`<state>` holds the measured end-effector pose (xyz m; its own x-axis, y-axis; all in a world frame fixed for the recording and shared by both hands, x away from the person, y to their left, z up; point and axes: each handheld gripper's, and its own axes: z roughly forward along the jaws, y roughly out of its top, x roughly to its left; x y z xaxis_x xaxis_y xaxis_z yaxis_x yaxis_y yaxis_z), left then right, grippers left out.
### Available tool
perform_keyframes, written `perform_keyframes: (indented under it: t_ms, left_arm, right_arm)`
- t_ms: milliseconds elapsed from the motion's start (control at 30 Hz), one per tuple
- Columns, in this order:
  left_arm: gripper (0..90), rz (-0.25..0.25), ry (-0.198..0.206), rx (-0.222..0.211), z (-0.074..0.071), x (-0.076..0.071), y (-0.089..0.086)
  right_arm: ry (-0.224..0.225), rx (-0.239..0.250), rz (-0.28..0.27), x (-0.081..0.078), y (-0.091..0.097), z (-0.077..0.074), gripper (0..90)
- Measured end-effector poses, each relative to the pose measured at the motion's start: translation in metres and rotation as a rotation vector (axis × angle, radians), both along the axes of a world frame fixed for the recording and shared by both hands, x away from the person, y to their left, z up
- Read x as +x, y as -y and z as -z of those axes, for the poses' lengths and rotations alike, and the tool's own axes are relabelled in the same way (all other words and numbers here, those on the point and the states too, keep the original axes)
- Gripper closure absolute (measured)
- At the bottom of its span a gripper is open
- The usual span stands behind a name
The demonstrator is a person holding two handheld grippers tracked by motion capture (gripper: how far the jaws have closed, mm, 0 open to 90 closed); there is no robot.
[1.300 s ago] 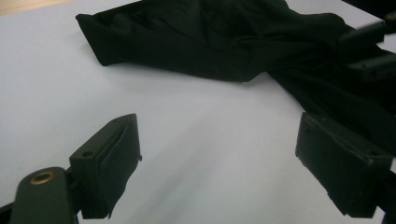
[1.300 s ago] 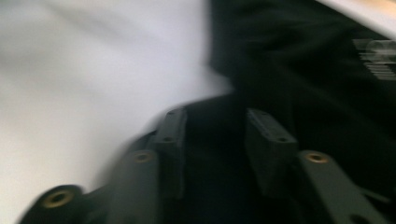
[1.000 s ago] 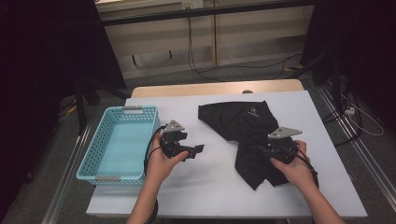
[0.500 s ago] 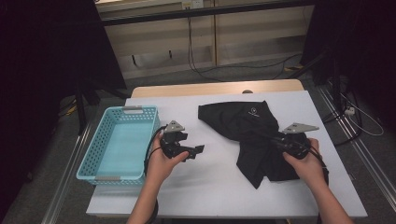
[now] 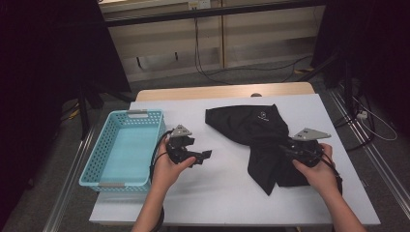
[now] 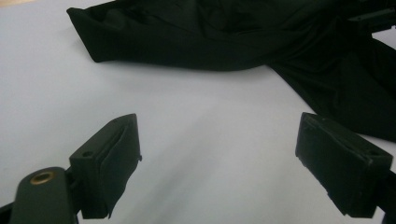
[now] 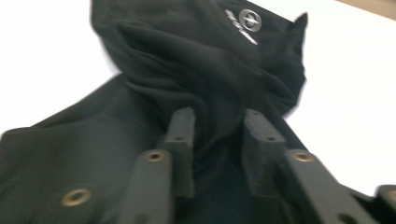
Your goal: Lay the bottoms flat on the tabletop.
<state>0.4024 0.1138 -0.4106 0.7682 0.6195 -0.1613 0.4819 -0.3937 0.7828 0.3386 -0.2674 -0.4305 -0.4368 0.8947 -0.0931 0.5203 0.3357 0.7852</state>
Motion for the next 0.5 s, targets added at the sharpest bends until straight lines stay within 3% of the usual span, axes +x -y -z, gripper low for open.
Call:
perform_keyframes:
  t_ms: [167, 333, 500]
  left_arm:
    - [14.0, 0.001, 0.005, -0.005, -0.001, 0.000, -0.001]
    - [14.0, -0.005, 0.005, -0.004, -0.001, 0.000, -0.003]
    - [14.0, -0.003, 0.008, -0.004, -0.002, 0.000, -0.003]
  right_arm:
    - [0.030, 0.010, -0.042, -0.003, -0.015, -0.008, 52.9]
    - [0.054, 0.002, -0.023, -0.003, -0.015, -0.011, 48.1]
    - [0.050, 0.056, -0.047, -0.004, -0.014, -0.016, 46.9]
